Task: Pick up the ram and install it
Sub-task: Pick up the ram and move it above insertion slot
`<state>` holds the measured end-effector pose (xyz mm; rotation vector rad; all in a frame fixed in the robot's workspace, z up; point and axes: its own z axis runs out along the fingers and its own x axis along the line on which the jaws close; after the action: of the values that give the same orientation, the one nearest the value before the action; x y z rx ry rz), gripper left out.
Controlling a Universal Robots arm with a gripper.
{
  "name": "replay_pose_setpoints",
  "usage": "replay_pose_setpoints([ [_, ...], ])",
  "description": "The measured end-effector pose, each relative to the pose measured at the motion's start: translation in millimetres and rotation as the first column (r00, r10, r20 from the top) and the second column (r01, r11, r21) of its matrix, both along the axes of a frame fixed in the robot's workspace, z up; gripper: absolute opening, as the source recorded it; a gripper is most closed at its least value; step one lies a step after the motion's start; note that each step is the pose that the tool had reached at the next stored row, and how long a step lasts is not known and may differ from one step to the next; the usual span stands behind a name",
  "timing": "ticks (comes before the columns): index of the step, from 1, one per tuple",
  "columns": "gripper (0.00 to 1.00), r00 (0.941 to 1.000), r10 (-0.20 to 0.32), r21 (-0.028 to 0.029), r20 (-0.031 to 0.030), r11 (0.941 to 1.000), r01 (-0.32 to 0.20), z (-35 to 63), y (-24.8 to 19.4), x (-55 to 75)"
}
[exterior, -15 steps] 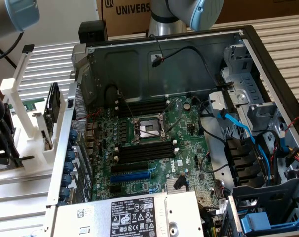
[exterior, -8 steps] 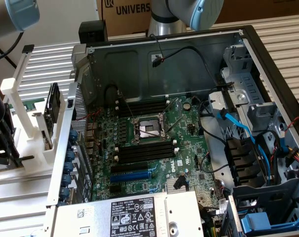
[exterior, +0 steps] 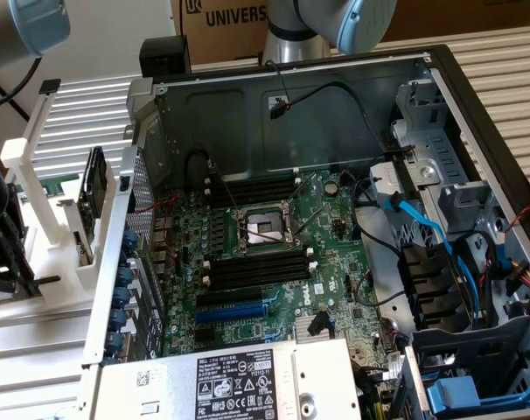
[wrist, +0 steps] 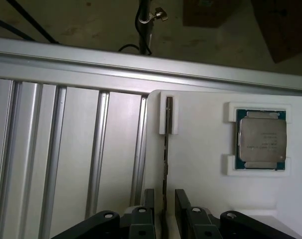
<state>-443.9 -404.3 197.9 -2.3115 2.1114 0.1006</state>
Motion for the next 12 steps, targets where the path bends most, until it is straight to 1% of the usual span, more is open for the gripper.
replay_pose_setpoints([
  [9, 0.31, 1.0000, 0.000, 0.0001, 0.0001, 1.0000, 0.000, 0.0, 0.0, 0.0],
  [11, 0.29, 1.0000, 0.000, 0.0001, 0.0001, 1.0000, 0.000, 0.0, 0.0, 0.0],
  [12, 0.22, 1.0000, 0.000, 0.0001, 0.0000, 1.0000, 0.000, 0.0, 0.0, 0.0],
])
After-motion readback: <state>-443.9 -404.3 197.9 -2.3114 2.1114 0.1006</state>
